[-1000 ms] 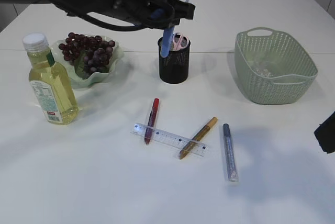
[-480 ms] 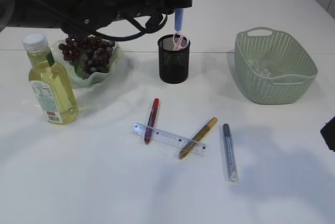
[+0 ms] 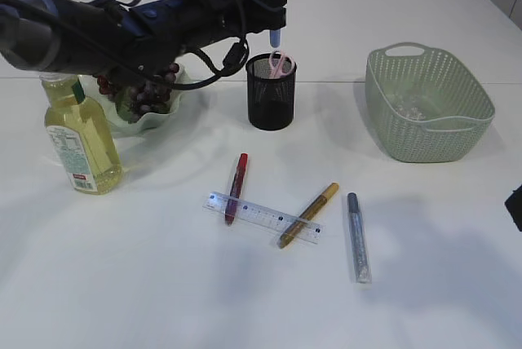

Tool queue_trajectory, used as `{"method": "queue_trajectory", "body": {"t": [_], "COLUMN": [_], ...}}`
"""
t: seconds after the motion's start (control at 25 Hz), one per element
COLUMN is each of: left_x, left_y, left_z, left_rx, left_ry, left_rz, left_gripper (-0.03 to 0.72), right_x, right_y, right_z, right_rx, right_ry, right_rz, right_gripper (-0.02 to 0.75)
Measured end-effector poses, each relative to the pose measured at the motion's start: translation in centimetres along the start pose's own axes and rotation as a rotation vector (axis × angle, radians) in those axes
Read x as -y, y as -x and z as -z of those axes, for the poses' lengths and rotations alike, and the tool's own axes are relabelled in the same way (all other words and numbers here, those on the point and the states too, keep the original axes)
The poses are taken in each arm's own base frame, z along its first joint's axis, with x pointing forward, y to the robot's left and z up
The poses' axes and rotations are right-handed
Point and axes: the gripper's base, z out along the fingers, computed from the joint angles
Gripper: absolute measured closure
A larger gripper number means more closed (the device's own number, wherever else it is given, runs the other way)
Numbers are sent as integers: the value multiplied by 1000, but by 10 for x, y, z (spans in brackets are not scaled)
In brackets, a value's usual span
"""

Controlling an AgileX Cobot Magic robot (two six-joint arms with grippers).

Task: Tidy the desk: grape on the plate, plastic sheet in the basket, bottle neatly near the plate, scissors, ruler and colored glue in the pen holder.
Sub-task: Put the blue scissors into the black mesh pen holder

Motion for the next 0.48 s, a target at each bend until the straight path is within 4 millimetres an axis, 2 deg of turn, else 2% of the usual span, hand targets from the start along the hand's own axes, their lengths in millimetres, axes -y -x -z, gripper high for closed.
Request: {"method": "queue_trajectory", "body": {"t": [0.48], "left_x": [-16], "left_y": [-25], "left_z": [-30], "left_rx": [12], "left_ry": [8], "left_rz": [4], "left_gripper": [529], "right_x": [3], "right_y": [1], "right_z": [0], "right_rx": [12], "right_ry": [-28], "right_rz": [10], "right_gripper": [388]}}
